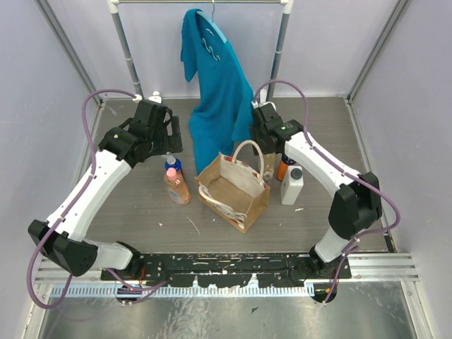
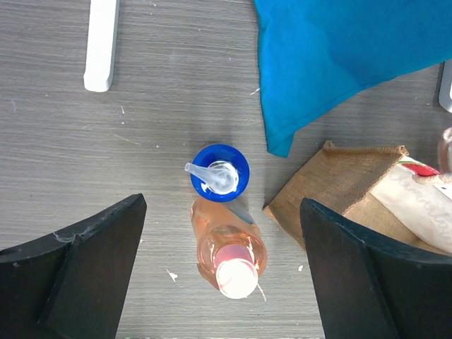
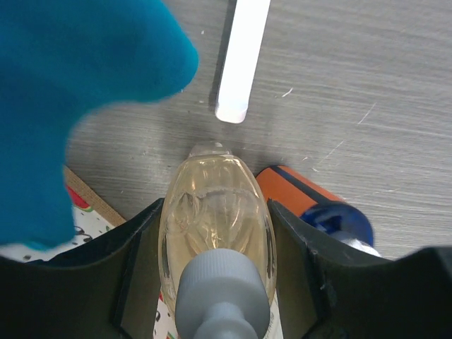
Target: Take the personal care products out of the canvas bag
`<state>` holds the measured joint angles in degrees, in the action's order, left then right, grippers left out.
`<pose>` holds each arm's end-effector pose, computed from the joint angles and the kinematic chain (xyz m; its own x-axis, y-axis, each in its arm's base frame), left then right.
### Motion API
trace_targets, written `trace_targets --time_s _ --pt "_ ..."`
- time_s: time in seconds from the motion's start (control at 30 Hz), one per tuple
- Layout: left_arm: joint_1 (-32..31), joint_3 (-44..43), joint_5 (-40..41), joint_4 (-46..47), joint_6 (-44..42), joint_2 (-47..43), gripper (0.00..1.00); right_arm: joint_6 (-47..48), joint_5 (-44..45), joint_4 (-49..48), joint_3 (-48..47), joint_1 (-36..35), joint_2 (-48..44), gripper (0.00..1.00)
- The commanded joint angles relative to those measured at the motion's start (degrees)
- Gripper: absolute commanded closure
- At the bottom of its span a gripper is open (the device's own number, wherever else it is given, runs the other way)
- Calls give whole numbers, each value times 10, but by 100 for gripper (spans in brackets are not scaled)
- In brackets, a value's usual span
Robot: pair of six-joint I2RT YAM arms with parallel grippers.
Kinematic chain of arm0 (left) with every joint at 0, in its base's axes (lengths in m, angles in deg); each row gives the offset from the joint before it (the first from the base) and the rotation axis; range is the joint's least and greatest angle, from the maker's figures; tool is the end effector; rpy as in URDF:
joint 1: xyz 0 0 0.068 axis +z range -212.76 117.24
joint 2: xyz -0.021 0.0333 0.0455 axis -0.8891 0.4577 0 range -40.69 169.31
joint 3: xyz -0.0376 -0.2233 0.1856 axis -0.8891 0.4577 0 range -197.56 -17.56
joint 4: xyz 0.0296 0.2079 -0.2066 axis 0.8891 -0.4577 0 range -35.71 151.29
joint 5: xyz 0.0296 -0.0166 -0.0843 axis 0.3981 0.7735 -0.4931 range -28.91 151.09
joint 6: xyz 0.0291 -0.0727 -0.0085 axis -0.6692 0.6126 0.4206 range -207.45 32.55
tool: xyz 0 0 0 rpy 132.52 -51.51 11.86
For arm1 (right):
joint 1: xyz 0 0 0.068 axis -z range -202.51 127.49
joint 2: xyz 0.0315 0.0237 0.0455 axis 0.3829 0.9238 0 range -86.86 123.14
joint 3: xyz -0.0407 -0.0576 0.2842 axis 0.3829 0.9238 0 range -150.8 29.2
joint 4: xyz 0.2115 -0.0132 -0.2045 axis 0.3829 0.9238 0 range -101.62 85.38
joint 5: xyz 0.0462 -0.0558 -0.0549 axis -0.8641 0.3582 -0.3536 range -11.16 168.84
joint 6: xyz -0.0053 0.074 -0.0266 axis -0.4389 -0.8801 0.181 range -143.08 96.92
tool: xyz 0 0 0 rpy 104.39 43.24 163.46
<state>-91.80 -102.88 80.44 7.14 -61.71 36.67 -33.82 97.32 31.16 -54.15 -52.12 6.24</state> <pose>0.2926 -0.1367 0.3901 -0.6802 -0.0911 -0.7274 -0.0421 0.9955 -0.0852 0.3632 0.1818 0.2997 -0.7342 -0.2138 -0.6444 -0.1670 0.9768 -0.1339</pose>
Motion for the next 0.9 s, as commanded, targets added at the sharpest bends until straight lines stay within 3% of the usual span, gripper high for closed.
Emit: trace_targets --time_s 0.0,0.1,0.2,0.47,0.6,0.73,0.87 --pt "1 8 -11 8 -7 -20 3 -16 -7 -78 -1 2 0 80" --pt "1 6 -14 5 -10 -23 3 -22 -17 -78 5 2 19 75" --pt "0 6 -13 3 -13 -25 3 -26 -27 -79 8 2 24 60" --pt "0 -21 -16 -13 -15 -30 3 -19 26 -83 -17 -4 -55 3" --pt "0 -48 -4 -29 -23 -30 1 -15 81 -83 -61 -3 -128 0" --pt "0 -79 33 -64 -29 -25 1 -31 85 -12 -146 25 -130 0" --pt "0 -100 61 -83 -40 -18 1 -44 60 -6 -151 48 -151 0"
